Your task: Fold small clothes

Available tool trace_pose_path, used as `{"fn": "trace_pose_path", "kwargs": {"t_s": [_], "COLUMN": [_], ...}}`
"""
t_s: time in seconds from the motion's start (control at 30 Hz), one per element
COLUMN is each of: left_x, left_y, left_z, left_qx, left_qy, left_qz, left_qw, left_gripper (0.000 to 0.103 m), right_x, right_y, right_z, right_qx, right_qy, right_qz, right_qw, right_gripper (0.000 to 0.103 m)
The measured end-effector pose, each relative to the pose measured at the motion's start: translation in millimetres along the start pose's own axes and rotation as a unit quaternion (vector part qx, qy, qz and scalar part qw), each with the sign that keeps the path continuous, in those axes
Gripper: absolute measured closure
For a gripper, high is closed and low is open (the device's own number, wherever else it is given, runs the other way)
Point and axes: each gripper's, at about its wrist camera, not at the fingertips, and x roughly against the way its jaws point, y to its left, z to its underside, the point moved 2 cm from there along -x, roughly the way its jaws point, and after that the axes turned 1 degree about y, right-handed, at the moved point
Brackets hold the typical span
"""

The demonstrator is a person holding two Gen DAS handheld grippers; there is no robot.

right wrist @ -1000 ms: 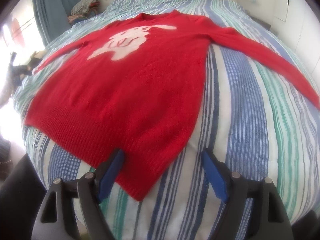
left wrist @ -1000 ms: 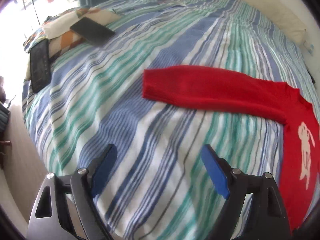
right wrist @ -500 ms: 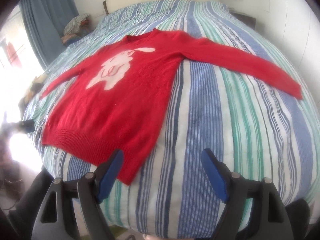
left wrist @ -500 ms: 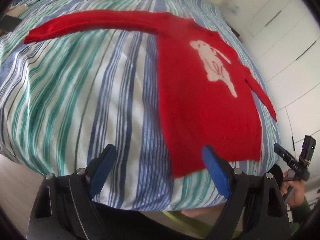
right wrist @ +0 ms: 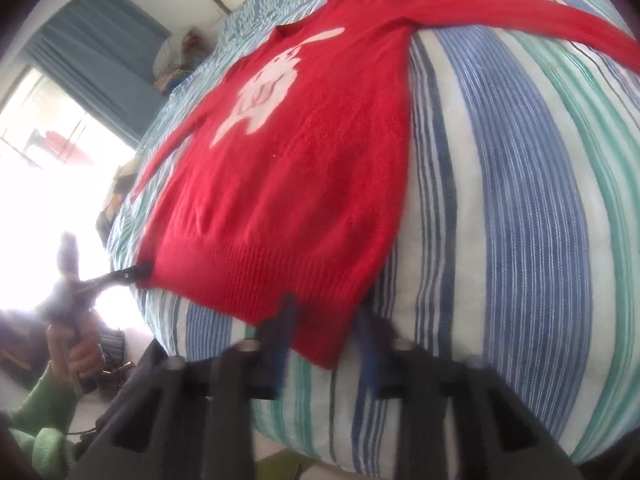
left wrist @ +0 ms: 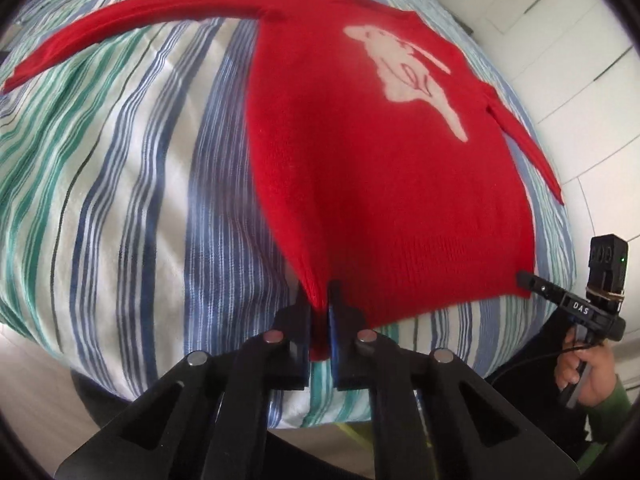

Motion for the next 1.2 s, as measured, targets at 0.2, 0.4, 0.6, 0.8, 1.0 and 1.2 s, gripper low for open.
{"fn": "trace_pose_path", "kwargs": {"t_s": [0.2, 0.4, 0.6, 0.8, 1.0, 1.2], "left_x": [-0.1, -13.0, -7.3, 27.5, 64.9, 98.0], "left_y": [13.2, 10.1, 6.4, -2.0, 2.0, -1.9], "left_z": [8.7, 6.7, 9.8, 23.4, 37.8, 30.7], "left_qx": [-0.002, -0.007, 0.001, -0.008, 0.002, 0.043], "left_qy": [0.012, 0.012, -0.009, -0.043, -0.058, -0.090], "left_qz": [-0.029, -0.054, -0.057, -0.086, -0.131, -0.124], "left_qw": [0.9995, 0.9985, 0.9983, 0.9954, 0.9896, 0.9872], "left_gripper": [0.099, 0.098, 0.084, 0.024, 0.023, 0.021], "right_x": [22.8, -2.9, 0.9, 29.8, 73.2, 87.6], "right_y": [4.7, -13.5, -9.8, -2.4, -8.2, -7.5], "right_z": [5.4, 7.1, 8.2, 8.7, 3.2, -22.4], "right_qx": [0.020, -0.001, 0.003, 0.013, 0.007, 0.018], "right_qy": [0.019, 0.030, 0.009, -0.011, -0.080, -0.121], "right_qz": [0.050, 0.065, 0.062, 0.085, 0.137, 0.136], "right_qw": [0.998, 0.997, 0.998, 0.996, 0.987, 0.983], "right_gripper": [0.100, 0.100, 0.092, 0.042, 0.038, 0.038]}}
